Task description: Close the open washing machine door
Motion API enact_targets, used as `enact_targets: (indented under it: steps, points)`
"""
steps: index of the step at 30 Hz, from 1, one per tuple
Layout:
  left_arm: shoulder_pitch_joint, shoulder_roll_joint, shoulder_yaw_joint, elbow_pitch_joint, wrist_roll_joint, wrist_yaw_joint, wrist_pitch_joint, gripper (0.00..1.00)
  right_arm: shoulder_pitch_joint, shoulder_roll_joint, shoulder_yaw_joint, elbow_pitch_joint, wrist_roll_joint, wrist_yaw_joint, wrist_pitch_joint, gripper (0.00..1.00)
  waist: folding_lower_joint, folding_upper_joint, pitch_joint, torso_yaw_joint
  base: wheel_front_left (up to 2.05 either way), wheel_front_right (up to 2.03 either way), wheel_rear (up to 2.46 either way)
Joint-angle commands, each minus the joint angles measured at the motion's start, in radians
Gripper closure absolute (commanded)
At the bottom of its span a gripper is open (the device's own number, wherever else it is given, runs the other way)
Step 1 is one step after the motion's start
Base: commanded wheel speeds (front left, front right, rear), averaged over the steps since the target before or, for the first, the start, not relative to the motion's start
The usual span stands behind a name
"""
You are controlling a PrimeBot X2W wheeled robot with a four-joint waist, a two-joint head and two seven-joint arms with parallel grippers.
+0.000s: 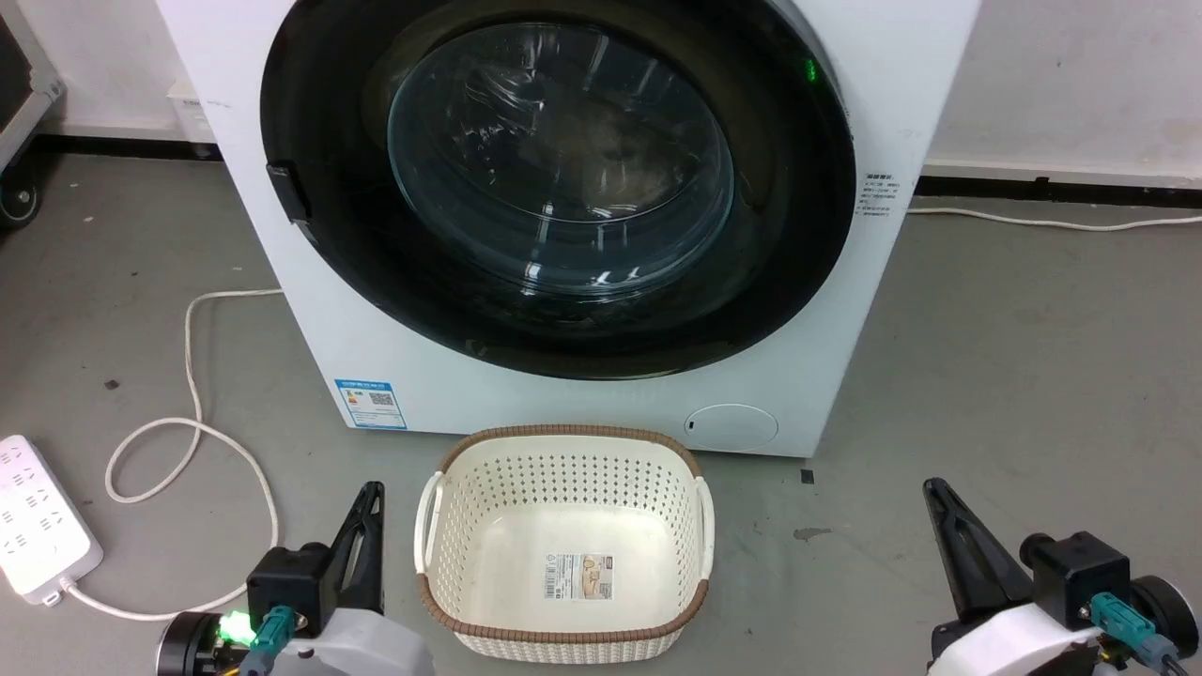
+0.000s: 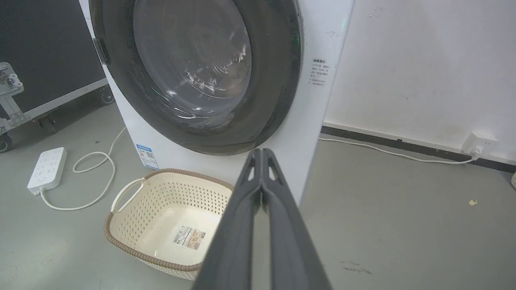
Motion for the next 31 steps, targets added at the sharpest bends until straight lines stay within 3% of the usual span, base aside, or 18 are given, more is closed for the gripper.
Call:
enact_targets:
  steps: [1, 31]
  points:
    - [-0.014, 0.000, 0.003, -0.006, 0.007, 0.005, 0.004, 1.00, -0.015, 0.004, 0.002, -0.007, -0.004, -0.001, 0.005, 1.00, 0.0000, 0.0000, 0.000, 0.000, 0.00, 0.00, 0.00]
    - [-0.023, -0.005, 0.015, -0.032, 0.029, 0.029, 0.065, 1.00, -0.031, 0.005, 0.016, -0.022, -0.017, -0.001, 0.061, 1.00, 0.0000, 0.0000, -0.002, -0.012, 0.00, 0.00, 0.00]
